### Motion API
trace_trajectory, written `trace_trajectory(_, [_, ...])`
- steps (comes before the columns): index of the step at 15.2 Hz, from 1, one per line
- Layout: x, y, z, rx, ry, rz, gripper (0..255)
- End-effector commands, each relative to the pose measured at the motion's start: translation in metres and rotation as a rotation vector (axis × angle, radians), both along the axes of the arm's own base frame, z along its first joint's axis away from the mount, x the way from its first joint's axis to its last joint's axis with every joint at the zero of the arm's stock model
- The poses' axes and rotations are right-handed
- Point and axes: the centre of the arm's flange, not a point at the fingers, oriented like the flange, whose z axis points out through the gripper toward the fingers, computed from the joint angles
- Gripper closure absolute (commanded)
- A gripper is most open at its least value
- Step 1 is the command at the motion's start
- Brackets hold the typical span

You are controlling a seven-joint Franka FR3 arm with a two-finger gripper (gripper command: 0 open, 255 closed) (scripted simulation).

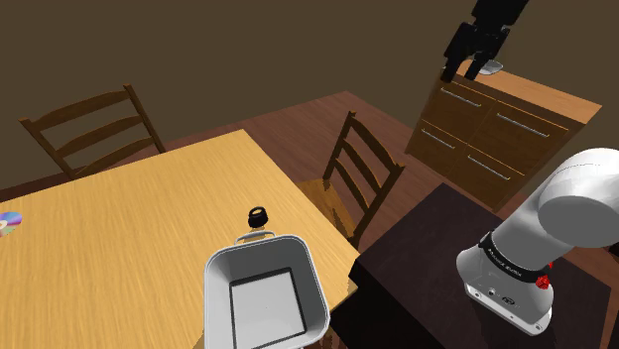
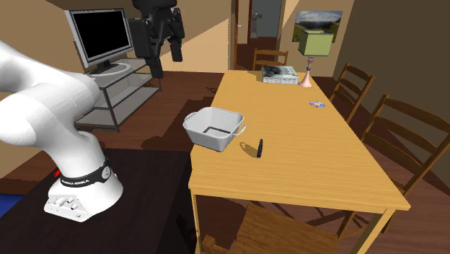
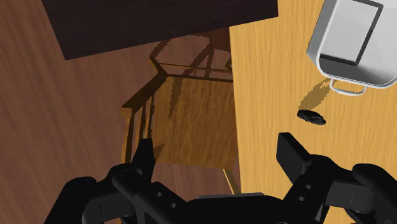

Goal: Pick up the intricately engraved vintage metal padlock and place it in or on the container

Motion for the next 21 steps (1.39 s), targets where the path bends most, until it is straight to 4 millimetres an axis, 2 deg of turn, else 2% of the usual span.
trace_trajectory(1, [0.000, 0.000, 0.000, 0.000, 0.000, 0.000, 0])
trace_trajectory(21, [0.123, 0.151, -0.180, 0.017, 0.035, -0.008, 0])
